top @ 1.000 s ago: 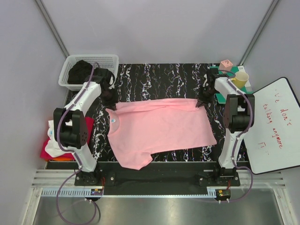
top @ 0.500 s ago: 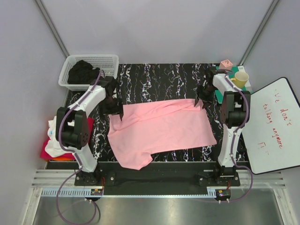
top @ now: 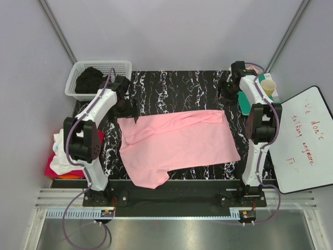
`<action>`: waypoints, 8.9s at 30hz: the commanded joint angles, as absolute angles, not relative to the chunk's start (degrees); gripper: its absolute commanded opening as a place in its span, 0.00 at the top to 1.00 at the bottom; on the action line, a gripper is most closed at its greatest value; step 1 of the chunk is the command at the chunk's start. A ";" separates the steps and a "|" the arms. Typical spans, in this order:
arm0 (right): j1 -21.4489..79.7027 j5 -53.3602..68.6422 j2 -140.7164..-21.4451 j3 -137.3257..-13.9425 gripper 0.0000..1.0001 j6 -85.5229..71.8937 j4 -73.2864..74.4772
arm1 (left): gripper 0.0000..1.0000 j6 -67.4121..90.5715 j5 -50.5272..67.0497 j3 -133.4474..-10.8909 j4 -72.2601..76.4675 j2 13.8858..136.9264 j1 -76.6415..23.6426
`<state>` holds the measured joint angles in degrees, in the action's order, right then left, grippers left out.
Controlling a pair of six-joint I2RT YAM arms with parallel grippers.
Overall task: Fold and stack the t-shirts
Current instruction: Fold the flattened tshirt in 1/3 of the way
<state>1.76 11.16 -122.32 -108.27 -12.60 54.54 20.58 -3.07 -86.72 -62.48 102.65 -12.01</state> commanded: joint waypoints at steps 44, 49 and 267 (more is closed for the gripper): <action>1.84 18.72 -132.10 -116.19 0.39 -14.15 54.23 | 1.00 11.69 2.54 -75.33 -63.36 93.00 -17.67; 1.76 19.07 -131.84 -115.75 0.39 -14.15 54.23 | 1.00 12.30 4.31 -70.68 -63.11 90.44 -18.98; -7.03 18.98 -127.53 -113.47 0.14 -18.02 49.75 | 1.00 11.95 -1.76 -109.60 -63.46 116.10 -14.24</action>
